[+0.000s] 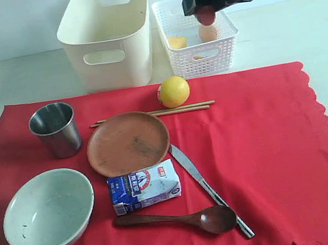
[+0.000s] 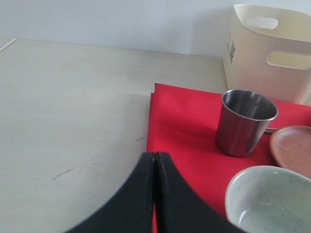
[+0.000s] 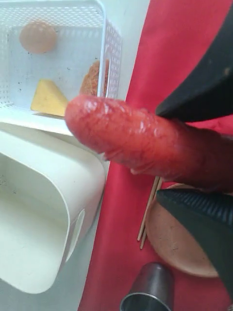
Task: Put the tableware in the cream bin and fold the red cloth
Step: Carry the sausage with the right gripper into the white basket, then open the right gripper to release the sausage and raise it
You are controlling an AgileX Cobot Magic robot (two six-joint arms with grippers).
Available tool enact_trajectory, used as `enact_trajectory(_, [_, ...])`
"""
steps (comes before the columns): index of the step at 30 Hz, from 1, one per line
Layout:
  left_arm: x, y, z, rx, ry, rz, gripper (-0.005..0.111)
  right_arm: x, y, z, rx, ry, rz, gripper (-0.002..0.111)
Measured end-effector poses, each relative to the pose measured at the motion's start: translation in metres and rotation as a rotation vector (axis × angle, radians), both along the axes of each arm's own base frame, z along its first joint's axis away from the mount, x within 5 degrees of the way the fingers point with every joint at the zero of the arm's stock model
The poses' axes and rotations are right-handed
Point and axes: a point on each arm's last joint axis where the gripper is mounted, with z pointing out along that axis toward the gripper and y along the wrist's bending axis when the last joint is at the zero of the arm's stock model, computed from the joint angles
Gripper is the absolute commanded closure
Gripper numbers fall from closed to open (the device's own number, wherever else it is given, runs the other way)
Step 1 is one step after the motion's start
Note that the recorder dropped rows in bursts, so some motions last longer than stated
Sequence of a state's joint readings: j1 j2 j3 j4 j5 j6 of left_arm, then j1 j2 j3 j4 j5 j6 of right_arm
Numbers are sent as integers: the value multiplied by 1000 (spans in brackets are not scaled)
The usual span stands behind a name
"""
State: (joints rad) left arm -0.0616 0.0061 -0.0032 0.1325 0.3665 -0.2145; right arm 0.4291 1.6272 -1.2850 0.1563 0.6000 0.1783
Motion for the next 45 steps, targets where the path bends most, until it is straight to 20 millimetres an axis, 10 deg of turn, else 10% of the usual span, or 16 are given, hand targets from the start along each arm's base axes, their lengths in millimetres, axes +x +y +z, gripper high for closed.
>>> enact_trajectory(14, [0,0,0,0,0,0,107,76,27,-41,-118,3,27,97])
enact_trajectory(35, [0,0,0,0,0,0,107,161,0,-128,-103,110,-135,94])
enact_trajectory(45, [0,0,0,0,0,0,107,163,1,-148,-111,151,-133,33])
